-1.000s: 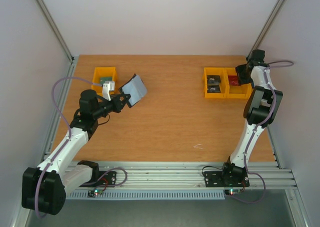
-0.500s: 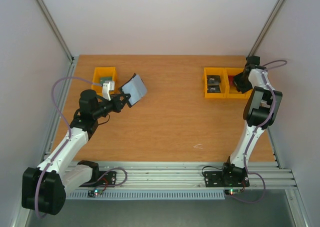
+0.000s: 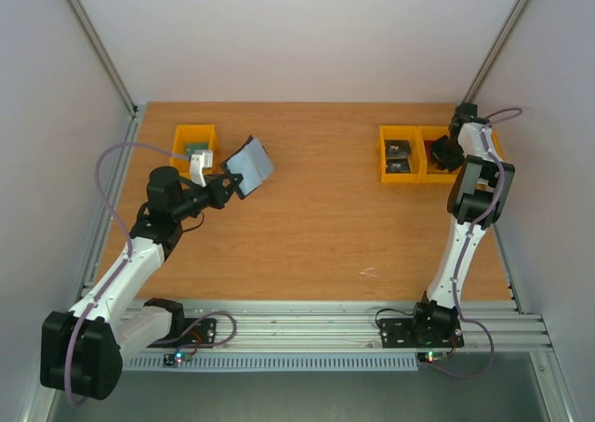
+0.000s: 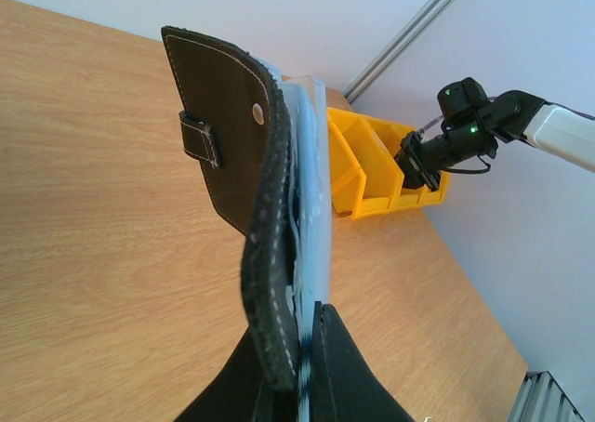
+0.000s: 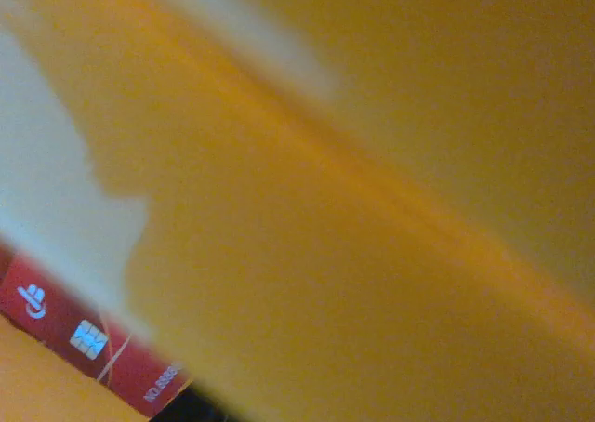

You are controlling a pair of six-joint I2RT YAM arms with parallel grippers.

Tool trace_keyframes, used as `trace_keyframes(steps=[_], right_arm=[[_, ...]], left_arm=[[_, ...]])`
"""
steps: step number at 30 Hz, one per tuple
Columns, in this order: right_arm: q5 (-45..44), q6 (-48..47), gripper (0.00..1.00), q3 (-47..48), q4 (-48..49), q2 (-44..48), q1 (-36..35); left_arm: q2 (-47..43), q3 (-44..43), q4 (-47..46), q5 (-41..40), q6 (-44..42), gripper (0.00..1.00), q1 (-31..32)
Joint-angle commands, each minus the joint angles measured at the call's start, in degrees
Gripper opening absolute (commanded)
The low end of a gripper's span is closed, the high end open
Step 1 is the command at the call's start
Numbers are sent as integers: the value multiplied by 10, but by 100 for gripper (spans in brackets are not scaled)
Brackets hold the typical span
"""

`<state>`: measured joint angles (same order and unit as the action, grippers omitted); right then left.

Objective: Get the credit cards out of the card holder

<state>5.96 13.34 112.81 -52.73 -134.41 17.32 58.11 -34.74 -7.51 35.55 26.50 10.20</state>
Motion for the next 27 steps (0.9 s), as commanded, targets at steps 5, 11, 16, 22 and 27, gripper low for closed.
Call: trace_keyframes(steps=[5, 11, 16, 22, 27], right_arm=[[9, -4, 15, 106, -36, -65, -3], [9, 0, 15, 177, -64, -101, -3], [14, 1, 15, 178, -68, -97, -4], [6, -12, 16, 154, -65, -53, -10], [-17, -23, 17, 95, -32, 28, -12]], left_arm=[[0, -6, -47, -2, -8, 0, -3], [4, -8, -46, -2, -11, 0, -3], [6, -7, -48, -4, -13, 0, -3], [0, -3, -53, -2, -16, 0, -3], [-11, 7, -65, 20, -26, 0, -3]])
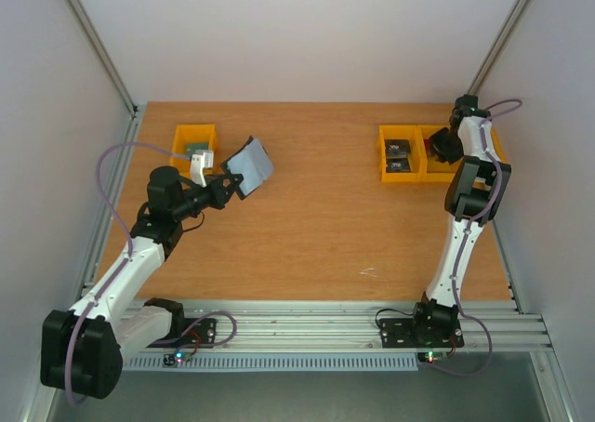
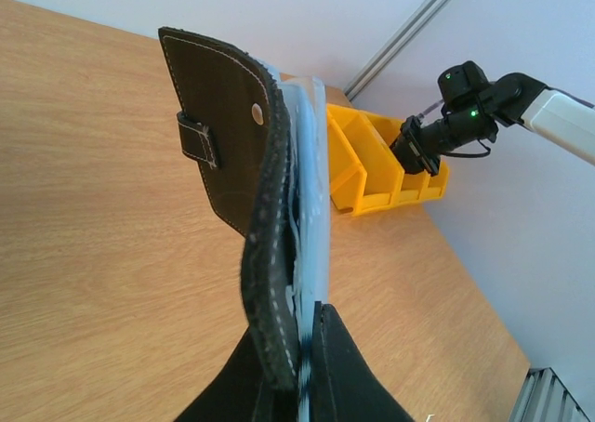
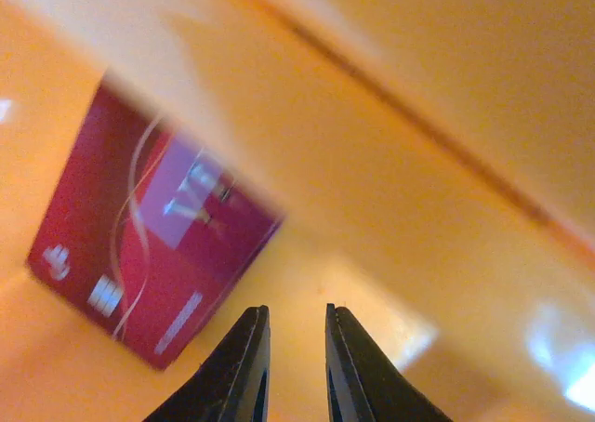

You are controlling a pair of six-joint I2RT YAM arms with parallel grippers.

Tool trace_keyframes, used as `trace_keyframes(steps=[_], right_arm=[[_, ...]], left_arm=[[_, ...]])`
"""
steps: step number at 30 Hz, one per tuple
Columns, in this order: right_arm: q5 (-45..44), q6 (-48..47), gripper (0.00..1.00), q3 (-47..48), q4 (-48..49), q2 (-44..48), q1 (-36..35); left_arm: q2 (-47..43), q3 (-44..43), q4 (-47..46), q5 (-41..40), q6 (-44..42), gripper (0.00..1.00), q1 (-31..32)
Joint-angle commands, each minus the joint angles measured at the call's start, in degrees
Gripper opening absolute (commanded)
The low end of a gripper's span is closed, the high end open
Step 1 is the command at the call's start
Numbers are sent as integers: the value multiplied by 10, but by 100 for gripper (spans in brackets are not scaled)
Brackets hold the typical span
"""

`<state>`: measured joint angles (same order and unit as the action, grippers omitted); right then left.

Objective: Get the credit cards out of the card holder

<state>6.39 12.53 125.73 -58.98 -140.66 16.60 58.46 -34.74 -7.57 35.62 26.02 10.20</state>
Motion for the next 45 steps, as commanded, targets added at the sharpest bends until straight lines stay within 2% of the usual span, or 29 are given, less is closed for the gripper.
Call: trace_keyframes(steps=[1, 6, 9, 11, 13, 17, 18, 21, 24, 28, 32, 36, 43, 45], right_arm=[[-24, -18, 18, -46, 36, 108, -6], [-29, -44, 23, -121, 72, 215, -9], [13, -107, 26, -200, 160, 312, -32], [78, -182, 30, -272, 243, 385, -68], [183, -244, 34, -313, 306, 446, -101], [441, -272, 39, -319, 331, 508, -152], [502, -278, 40, -319, 327, 520, -175], [609, -318, 47, -327, 309, 567, -245], [682, -333, 52, -342, 294, 615, -292], [657, -373, 55, -368, 250, 669, -379], [563, -422, 56, -376, 176, 698, -458], [458, -410, 57, -389, 171, 708, -515], [346, -417, 59, -398, 152, 702, -565], [317, -407, 55, -402, 154, 697, -567]], left_arm=[[-17, 9, -71, 34, -25, 0, -3], [-32, 16, -102, 140, -68, 0, -3], [-42, 8, -117, 216, -92, 0, -3], [-50, -6, -122, 298, -129, 0, -2], [-62, -25, -114, 354, -196, 0, -1], [-87, -51, -88, 403, -325, 0, 1], [-91, -53, -95, 404, -335, 0, 1], [-109, -55, -116, 400, -319, 0, 6], [-129, -54, -119, 386, -293, 0, 13], [-149, -49, -129, 321, -218, 0, 24], [-160, -46, -117, 250, -142, 0, 36], [-173, -44, -76, 241, -138, 0, 44], [-189, -21, -84, 181, -49, 0, 44], [-190, -17, -88, 184, -37, 0, 44]])
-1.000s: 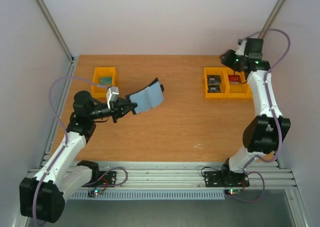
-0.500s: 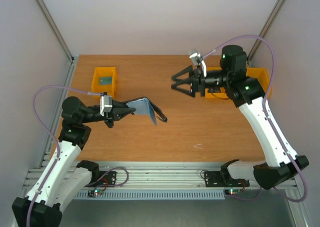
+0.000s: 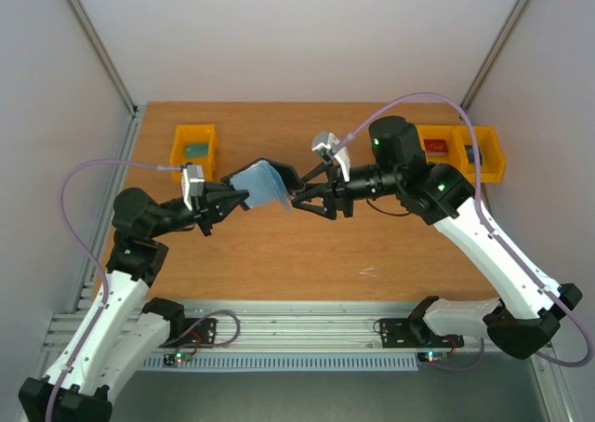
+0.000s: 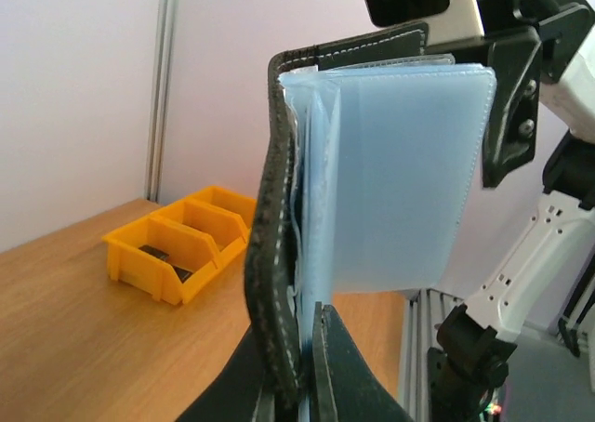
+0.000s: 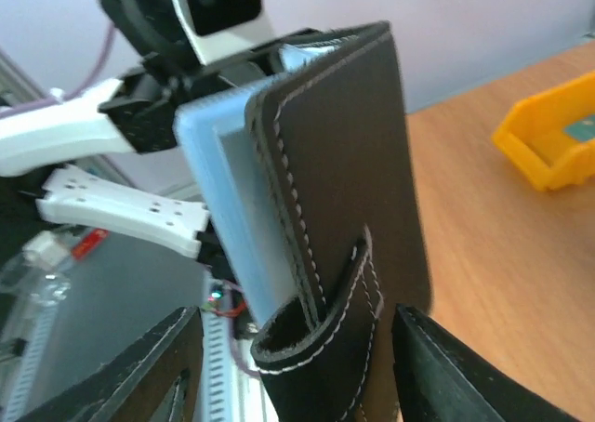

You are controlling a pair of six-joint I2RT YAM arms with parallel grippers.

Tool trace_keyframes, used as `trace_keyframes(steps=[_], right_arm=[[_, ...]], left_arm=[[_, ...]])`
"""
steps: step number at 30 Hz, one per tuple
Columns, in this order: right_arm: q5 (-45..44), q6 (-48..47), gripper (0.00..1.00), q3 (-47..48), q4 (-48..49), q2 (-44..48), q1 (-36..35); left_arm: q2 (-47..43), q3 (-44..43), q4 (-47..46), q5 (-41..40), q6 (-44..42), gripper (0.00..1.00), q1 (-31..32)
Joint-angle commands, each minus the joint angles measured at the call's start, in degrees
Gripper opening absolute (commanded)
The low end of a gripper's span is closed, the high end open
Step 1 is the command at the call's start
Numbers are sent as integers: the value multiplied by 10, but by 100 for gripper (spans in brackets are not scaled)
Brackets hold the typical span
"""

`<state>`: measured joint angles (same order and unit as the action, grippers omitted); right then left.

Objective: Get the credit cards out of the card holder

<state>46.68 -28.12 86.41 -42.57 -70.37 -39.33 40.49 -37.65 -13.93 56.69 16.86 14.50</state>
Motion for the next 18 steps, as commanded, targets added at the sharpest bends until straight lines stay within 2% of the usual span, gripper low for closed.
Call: trace_keyframes(steps=[1, 3, 8, 11, 13, 15, 16, 18], right_arm=[[-98, 6, 52, -11, -7, -10, -8], [-109, 17, 48, -13, -1, -21, -11], [-112, 16, 52, -8, 10, -49, -32], [-129, 27, 51, -7, 21, -64, -35], [-152, 35, 39, -1, 19, -75, -34], [-182, 46, 21, 10, 9, -86, -34], [-196, 49, 12, 18, -1, -95, -34], [-214, 57, 2, 32, -22, -110, -32]], left_arm=[[-11, 14, -24, -26, 56, 0, 2], [-11, 16, -22, -26, 59, 0, 2], [-14, 21, -15, -28, 59, 0, 2], [-14, 27, -16, -30, 63, 0, 2], [-13, 32, -15, -33, 69, 0, 2], [-11, 38, -10, -48, 80, 0, 3], [-11, 42, -1, -65, 87, 0, 3], [-9, 49, 33, -118, 107, 3, 3]])
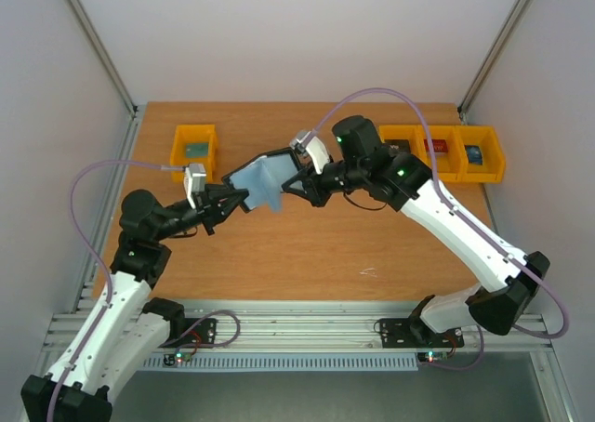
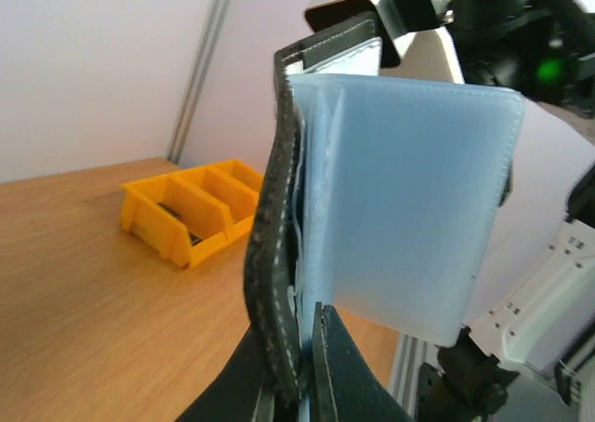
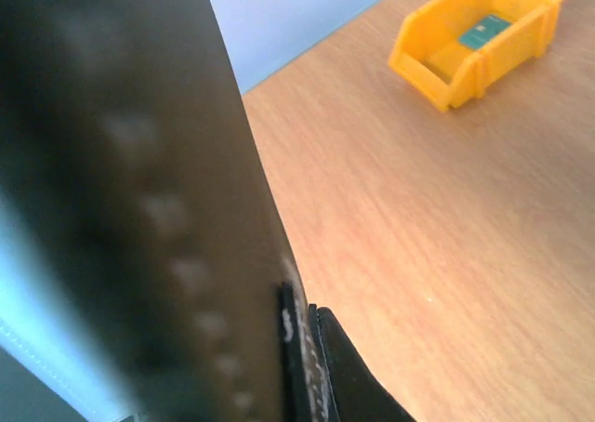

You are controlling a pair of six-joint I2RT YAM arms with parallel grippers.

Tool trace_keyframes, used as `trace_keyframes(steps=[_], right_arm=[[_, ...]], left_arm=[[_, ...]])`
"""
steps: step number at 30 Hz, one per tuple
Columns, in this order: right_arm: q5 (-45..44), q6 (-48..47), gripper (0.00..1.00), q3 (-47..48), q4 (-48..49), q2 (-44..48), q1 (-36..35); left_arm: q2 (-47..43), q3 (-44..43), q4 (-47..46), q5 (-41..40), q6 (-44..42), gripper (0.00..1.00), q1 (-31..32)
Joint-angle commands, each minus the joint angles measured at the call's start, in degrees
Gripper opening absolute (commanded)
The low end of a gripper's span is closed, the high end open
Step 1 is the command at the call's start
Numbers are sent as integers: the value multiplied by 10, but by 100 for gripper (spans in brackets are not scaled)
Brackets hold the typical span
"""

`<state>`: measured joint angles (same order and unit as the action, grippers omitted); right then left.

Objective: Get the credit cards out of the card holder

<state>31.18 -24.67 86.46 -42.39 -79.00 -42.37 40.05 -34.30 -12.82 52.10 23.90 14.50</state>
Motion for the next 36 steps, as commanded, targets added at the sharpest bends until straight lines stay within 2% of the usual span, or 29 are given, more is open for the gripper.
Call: trace_keyframes(steps=[1, 4, 6, 7, 8, 12, 16, 20, 21, 22, 25, 26, 27, 32, 36], right_arm=[[-66, 28, 1, 36, -33, -32, 0], [-69, 65, 1, 38, -58, -60, 22], [-62, 124, 1, 27, -72, -78, 49], [-58, 153, 1, 16, -73, -89, 65], [-45, 187, 1, 2, -72, -99, 80], [15, 292, 1, -88, -10, -141, 123], [72, 370, 1, -192, 103, -182, 146], [67, 389, 2, -236, 126, -200, 169], [63, 389, 6, -244, 122, -199, 175], [58, 387, 15, -250, 116, -195, 182], [14, 372, 58, -265, 73, -172, 204], [-7, 363, 83, -268, 57, -159, 211], [-26, 354, 97, -270, 41, -146, 220], [-107, 302, 99, -261, -30, -64, 283], [-167, 256, 99, -255, -32, 15, 334]], left_arm=[[-5, 18, 42, -105, 39, 13, 3], [-8, 27, 105, -218, 35, 57, 2], [-9, 38, 140, -283, 40, 85, 0], [-10, 45, 156, -314, 40, 96, -1], [-11, 52, 165, -343, 40, 99, -2], [-19, 78, 196, -415, 45, 99, -14], [-30, 95, 201, -417, 45, 99, -27], [-38, 107, 207, -420, 45, 99, -38], [-39, 109, 207, -421, 45, 99, -40], [-40, 110, 208, -421, 45, 99, -42], [-42, 114, 205, -421, 46, 99, -46], [-42, 115, 204, -421, 46, 99, -47], [-43, 117, 203, -421, 46, 99, -49], [-47, 125, 198, -441, 38, 99, -56], [-52, 135, 171, -480, -17, 99, -68]])
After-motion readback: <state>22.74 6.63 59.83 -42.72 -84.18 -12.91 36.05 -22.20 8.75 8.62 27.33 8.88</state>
